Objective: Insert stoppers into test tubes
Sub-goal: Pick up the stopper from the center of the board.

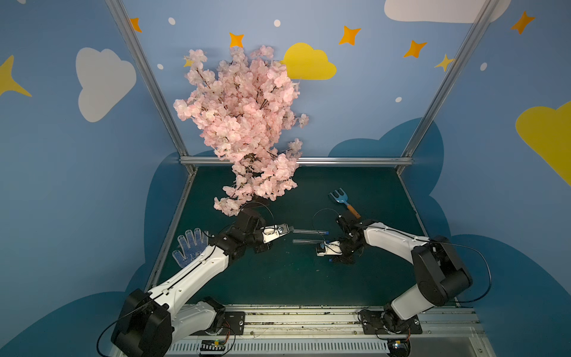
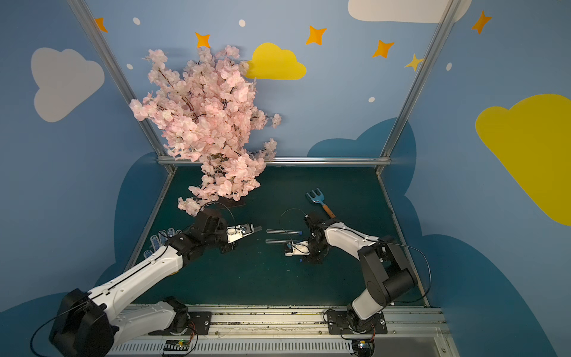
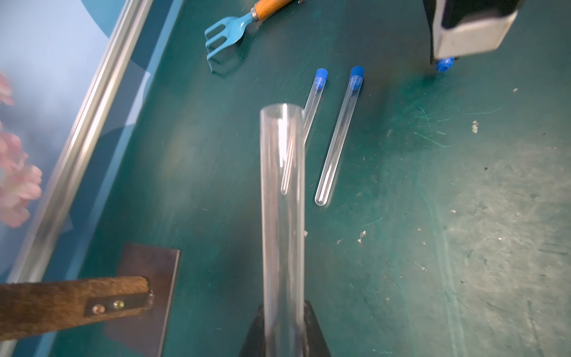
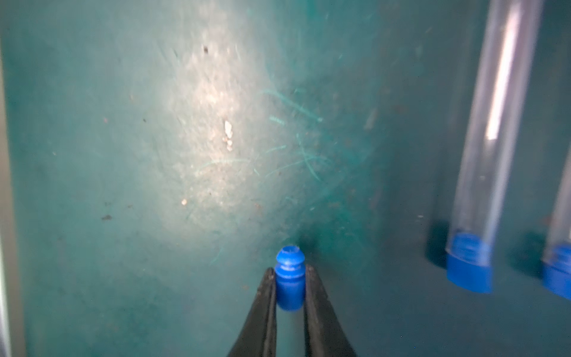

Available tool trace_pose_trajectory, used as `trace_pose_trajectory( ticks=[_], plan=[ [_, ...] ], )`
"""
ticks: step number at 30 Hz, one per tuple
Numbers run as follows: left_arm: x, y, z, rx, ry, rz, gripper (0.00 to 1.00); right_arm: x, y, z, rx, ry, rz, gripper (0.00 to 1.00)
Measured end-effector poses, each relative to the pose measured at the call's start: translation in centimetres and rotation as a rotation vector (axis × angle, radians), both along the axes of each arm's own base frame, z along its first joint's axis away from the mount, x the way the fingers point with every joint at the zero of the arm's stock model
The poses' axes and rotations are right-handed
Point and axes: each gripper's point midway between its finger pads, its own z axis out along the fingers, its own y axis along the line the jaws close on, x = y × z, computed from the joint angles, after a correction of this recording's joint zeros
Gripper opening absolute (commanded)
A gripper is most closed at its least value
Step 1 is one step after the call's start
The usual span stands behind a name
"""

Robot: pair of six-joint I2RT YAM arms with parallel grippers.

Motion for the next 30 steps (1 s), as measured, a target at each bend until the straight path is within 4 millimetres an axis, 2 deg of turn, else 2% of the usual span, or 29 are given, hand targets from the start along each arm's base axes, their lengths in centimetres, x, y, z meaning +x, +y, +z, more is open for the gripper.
trace_pose_trajectory(
  ticks=[6, 9, 12, 17, 22, 30],
  plan=[
    [-2.3, -2.3, -1.6, 0.088, -0.089, -0.16, 0.02, 0.3, 1.6, 2.6, 0.117, -0.02, -0.061, 0.07],
    [-2.6, -3.1, -1.5, 0.114, -0.138, -0.217, 0.02, 0.1, 2.4, 3.5, 0.169, -0.003, -0.088, 0.06],
    [-2.7, -4.2, -1.5, 0.133, -0.18, -0.269, 0.02, -0.3, 3.3, 4.4, 0.226, 0.023, -0.105, 0.06],
    [-2.6, -5.5, -3.0, 0.203, -0.186, -0.328, 0.02, -0.4, 4.5, 5.5, 0.297, 0.052, -0.124, 0.06],
    [-2.1, -6.1, -4.1, 0.284, -0.209, -0.352, 0.02, -0.7, 5.1, 5.9, 0.326, 0.08, -0.137, 0.06],
    [-1.4, -6.5, -4.2, 0.334, -0.249, -0.357, 0.02, -0.8, 5.8, 6.7, 0.355, 0.094, -0.133, 0.06]
  ],
)
